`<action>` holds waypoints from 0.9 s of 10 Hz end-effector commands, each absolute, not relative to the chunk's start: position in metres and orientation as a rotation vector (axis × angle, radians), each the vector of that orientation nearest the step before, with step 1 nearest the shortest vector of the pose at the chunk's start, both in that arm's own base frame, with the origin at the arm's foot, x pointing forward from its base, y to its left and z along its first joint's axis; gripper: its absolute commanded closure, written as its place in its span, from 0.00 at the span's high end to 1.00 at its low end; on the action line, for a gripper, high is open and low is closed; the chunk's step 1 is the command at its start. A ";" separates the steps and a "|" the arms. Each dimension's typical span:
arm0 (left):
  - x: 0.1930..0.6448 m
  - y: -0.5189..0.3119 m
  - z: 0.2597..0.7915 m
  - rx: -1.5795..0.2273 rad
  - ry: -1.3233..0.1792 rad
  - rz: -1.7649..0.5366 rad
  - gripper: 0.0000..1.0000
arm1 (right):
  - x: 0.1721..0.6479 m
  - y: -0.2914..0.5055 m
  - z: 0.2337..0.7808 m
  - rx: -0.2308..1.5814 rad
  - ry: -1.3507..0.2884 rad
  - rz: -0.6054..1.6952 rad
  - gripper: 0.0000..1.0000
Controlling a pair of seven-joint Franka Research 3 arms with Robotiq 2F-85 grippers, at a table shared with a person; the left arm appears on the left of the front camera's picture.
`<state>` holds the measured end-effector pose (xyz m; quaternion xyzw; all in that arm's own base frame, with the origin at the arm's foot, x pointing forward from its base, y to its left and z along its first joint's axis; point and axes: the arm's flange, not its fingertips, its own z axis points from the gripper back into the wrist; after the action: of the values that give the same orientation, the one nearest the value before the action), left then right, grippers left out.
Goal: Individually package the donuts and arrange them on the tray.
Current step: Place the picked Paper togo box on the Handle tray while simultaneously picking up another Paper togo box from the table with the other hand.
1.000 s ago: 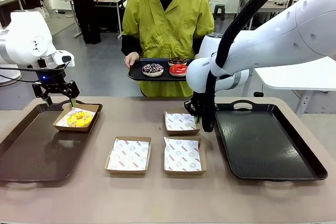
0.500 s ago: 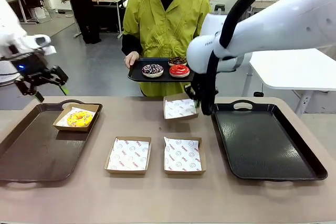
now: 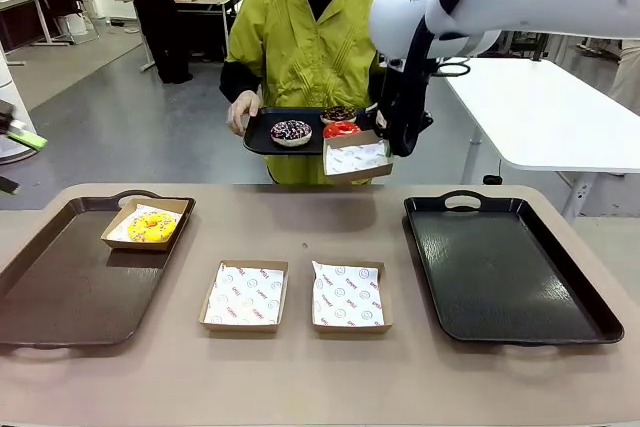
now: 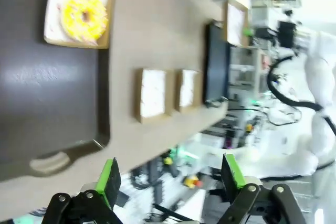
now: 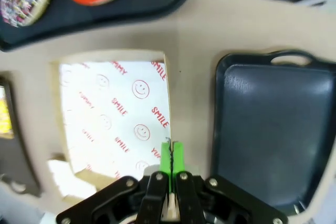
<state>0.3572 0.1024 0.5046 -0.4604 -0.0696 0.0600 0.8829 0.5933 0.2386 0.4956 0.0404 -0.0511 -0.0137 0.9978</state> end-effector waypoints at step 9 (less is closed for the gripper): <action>0.335 0.213 0.447 -1.193 -0.051 0.383 1.00 | 0.627 0.227 0.472 0.068 -0.048 -0.089 0.00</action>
<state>0.3432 0.2182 0.4413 -0.5535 -0.0165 0.1814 0.8127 0.6265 0.2282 0.4729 0.0334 -0.0226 -0.0445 0.9982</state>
